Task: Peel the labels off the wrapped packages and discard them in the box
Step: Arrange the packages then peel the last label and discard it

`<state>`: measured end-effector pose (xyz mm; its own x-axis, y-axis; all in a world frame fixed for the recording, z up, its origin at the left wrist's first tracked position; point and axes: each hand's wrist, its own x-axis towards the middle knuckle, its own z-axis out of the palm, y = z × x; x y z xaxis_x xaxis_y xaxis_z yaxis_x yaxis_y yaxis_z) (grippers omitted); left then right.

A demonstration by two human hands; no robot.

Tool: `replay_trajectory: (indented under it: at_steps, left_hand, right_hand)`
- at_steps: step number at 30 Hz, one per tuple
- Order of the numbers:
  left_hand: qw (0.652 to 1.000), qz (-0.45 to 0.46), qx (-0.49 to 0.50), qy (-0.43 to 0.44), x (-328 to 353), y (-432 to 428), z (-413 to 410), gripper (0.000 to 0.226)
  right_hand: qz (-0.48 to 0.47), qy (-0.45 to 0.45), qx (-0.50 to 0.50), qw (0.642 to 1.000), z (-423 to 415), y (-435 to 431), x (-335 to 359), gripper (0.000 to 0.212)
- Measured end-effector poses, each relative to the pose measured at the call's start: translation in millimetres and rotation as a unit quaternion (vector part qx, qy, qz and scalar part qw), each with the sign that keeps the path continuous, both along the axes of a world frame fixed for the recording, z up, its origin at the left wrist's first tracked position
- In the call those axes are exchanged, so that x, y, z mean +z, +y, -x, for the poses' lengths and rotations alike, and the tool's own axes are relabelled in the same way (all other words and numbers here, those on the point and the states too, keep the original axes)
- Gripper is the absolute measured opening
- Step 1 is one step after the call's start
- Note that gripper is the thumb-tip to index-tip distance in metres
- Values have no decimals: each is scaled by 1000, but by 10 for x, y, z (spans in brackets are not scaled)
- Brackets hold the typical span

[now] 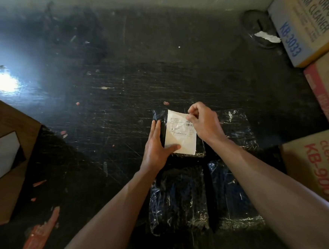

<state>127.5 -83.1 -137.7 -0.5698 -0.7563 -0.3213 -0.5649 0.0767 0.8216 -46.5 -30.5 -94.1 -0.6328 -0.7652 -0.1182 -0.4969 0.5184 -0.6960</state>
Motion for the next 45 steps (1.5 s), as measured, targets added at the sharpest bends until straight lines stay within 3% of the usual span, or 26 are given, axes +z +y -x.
replay_trajectory:
  at_steps: [3,7,14,26,38,45]
  left_hand:
    - [999,31,-25,-15,8,-22,-16,113]
    - [995,84,-41,-39,-13,-8,-38,109]
    - [996,75,-33,-45,-30,15,-33,106]
    - [993,84,-87,-18,-40,-57,-100,92]
    - [983,74,-165,-12,-108,-180,-161,103]
    - [980,85,-172,-53,-79,-171,-142,105]
  right_hand:
    - [-11,3,20,1000,18,2,1,14]
    - [-10,22,41,999,5,-3,15,11]
    - [42,11,19,999,-20,106,245,12]
    - [51,5,32,998,-176,332,590,6]
    - [79,-21,-16,997,-137,337,911,7]
    - [98,56,9,994,63,218,1464,5]
